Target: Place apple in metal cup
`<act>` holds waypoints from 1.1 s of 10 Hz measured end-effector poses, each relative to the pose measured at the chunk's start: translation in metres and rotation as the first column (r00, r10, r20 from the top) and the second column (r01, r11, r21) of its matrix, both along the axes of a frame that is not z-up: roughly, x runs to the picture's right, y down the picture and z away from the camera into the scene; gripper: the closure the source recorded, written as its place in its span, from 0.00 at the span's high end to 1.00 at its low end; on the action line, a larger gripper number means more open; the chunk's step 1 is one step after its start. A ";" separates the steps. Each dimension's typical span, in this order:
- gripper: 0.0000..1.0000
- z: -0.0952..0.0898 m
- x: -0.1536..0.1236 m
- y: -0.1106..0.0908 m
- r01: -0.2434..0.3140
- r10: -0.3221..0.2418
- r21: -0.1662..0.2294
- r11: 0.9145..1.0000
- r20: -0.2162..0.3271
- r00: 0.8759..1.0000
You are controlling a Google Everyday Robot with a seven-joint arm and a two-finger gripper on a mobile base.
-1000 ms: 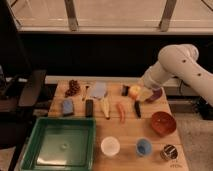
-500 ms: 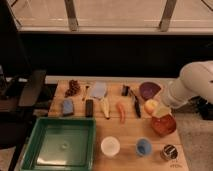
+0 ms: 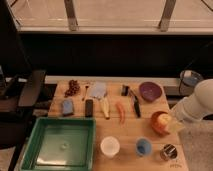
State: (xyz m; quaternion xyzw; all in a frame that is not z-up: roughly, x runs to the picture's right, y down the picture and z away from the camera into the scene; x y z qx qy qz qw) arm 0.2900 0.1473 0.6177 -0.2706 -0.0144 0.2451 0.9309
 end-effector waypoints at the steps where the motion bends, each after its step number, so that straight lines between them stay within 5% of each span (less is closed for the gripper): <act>1: 0.00 0.000 -0.001 0.000 0.001 -0.001 -0.001 1.000 0.001 1.000; 7: 0.00 0.001 0.005 0.009 -0.021 0.020 -0.017 1.000 -0.015 1.000; 11: 0.00 -0.001 0.031 0.068 -0.115 0.110 -0.082 0.990 -0.059 0.992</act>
